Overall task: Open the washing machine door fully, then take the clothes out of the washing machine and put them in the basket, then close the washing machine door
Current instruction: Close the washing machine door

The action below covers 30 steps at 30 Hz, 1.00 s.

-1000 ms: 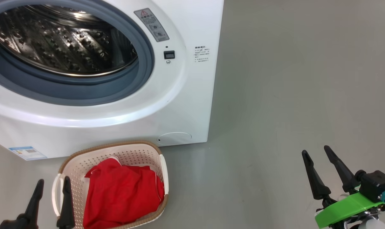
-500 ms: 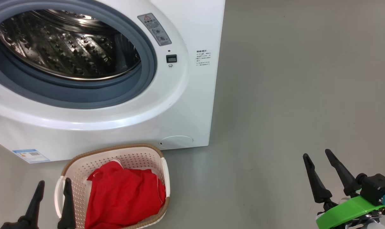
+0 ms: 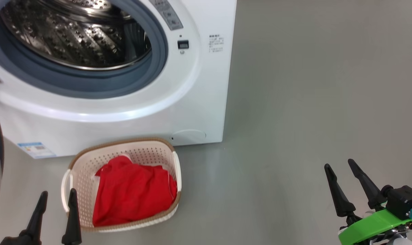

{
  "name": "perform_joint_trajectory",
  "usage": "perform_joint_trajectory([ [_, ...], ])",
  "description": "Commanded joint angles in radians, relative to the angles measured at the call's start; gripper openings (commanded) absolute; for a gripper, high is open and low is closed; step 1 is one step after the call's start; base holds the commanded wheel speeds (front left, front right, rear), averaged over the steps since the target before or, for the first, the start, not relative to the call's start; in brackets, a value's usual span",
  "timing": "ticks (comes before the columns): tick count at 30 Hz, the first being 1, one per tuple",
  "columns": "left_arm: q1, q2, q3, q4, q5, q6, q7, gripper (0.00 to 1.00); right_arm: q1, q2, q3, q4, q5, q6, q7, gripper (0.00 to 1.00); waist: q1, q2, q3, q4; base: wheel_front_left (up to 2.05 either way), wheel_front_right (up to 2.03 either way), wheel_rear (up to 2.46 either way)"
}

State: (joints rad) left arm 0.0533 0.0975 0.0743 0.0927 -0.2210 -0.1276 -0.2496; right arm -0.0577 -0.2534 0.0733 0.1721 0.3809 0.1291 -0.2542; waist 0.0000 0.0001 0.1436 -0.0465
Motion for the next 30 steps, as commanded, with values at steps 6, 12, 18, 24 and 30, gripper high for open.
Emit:
perform_joint_trajectory([
  [6,-0.015,0.010,0.041,-0.036,0.012,-0.003,-0.012,1.00,0.005,-0.016,0.013,-0.026,0.004,0.002,-0.008,1.00,0.0000,-0.0001,0.005,0.006,-1.09,1.08,0.01],
  [12,-0.021,0.010,0.038,-0.040,0.017,-0.003,-0.012,1.00,0.000,-0.017,0.015,-0.026,0.004,0.002,-0.008,1.00,0.0000,-0.0001,0.013,0.012,-0.28,0.28,0.00],
  [18,-0.031,0.005,0.031,-0.039,0.018,-0.003,-0.012,1.00,-0.003,-0.020,0.014,-0.027,0.001,0.002,-0.008,1.00,0.0000,-0.0001,0.019,0.024,0.00,0.00,0.00],
  [24,-0.038,-0.006,0.028,-0.038,0.011,-0.003,-0.012,1.00,-0.012,-0.025,0.024,-0.025,-0.001,0.002,-0.008,1.00,0.0000,-0.0001,0.024,0.047,0.00,0.00,0.00],
  [30,-0.039,-0.018,0.032,-0.031,0.003,-0.003,-0.012,1.00,-0.024,-0.034,0.046,-0.023,-0.001,0.002,-0.008,1.00,0.0000,-0.0001,0.027,0.077,0.00,0.00,0.00],
])
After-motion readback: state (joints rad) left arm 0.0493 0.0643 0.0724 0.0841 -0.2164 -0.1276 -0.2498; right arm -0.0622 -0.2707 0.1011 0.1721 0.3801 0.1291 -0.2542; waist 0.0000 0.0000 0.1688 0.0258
